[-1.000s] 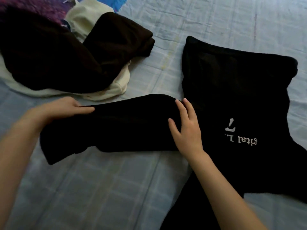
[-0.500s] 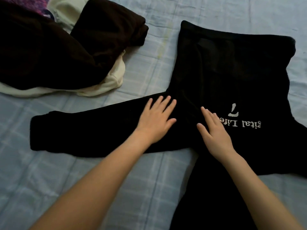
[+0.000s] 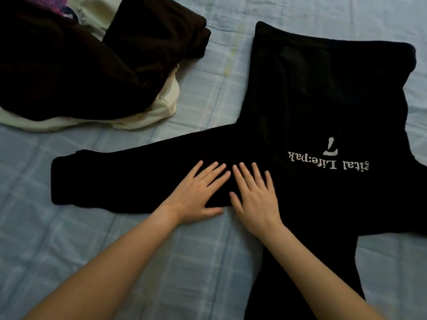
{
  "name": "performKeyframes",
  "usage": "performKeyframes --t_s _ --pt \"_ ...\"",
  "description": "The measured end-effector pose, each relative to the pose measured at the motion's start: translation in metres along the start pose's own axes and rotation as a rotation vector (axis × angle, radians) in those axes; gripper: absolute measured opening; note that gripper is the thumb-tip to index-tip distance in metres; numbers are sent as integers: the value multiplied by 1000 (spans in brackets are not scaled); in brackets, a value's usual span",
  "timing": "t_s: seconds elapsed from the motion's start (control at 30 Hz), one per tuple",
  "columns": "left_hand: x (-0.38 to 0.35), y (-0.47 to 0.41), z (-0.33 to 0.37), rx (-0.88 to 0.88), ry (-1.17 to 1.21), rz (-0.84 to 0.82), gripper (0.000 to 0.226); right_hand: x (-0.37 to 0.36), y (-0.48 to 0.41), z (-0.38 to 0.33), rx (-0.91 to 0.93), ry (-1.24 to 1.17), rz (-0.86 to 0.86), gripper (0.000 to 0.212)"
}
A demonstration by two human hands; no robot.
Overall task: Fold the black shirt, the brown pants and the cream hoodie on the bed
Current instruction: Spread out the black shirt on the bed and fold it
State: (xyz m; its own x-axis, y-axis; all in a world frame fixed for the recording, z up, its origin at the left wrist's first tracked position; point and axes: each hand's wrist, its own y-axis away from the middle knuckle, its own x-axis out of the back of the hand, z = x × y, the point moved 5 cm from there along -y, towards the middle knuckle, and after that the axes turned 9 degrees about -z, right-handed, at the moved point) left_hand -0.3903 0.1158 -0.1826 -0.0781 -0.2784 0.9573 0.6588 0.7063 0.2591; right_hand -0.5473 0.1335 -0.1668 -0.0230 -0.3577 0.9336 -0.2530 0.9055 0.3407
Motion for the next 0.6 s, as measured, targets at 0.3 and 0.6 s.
performKeyframes --t_s 0.3,0.6 --pt "13 61 -58 -9 -95 184 48 46 13 11 -69 -319 289 56" --pt "58 -51 57 155 -83 198 60 -25 31 107 -438 -224 -37 57"
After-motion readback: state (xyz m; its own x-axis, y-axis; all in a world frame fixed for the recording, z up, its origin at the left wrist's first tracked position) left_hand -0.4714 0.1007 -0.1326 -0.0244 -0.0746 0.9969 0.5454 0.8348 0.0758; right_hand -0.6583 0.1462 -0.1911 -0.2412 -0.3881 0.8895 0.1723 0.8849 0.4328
